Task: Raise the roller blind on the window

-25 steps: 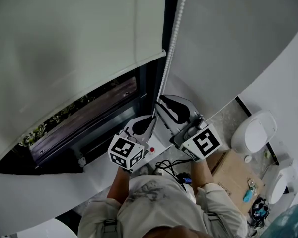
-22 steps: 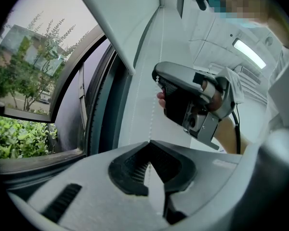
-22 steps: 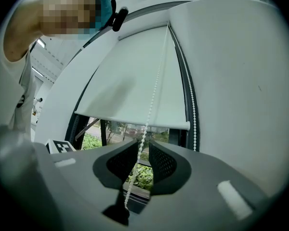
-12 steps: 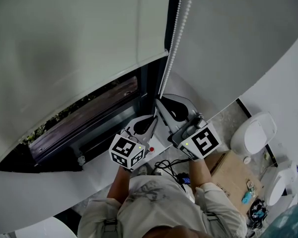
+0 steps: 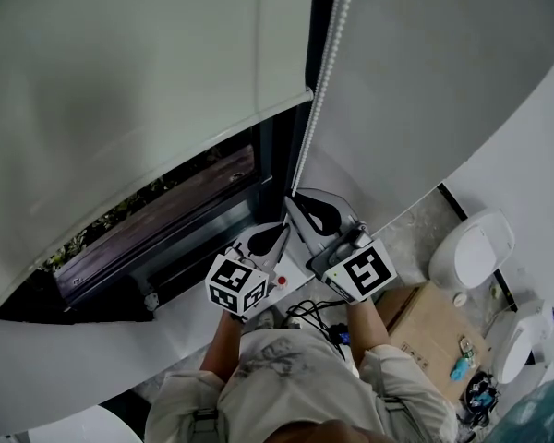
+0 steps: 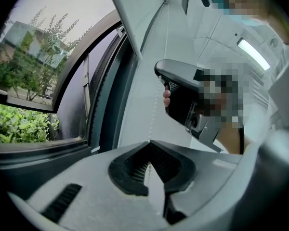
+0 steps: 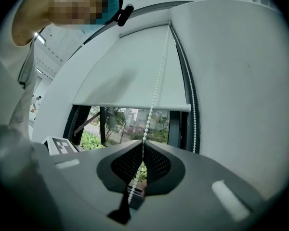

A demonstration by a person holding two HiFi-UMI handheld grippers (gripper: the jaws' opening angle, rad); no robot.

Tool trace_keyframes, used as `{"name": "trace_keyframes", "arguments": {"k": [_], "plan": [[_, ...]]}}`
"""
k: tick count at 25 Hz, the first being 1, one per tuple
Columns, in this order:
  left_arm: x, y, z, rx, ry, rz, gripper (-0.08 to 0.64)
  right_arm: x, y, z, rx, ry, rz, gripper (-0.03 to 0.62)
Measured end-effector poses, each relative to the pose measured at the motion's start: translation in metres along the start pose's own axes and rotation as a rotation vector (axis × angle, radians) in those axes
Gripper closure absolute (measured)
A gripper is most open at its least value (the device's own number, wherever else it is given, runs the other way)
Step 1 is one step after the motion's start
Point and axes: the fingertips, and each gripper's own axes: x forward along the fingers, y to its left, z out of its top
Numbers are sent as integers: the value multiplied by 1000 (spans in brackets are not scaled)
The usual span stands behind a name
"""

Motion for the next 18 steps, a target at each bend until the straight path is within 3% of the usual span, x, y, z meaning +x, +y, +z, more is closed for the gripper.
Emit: {"name": "trace_keyframes", "arguments": {"k": [18], "plan": [[3, 3, -46, -27, 46, -6, 548, -11, 9, -43, 55, 74, -6, 580]]}}
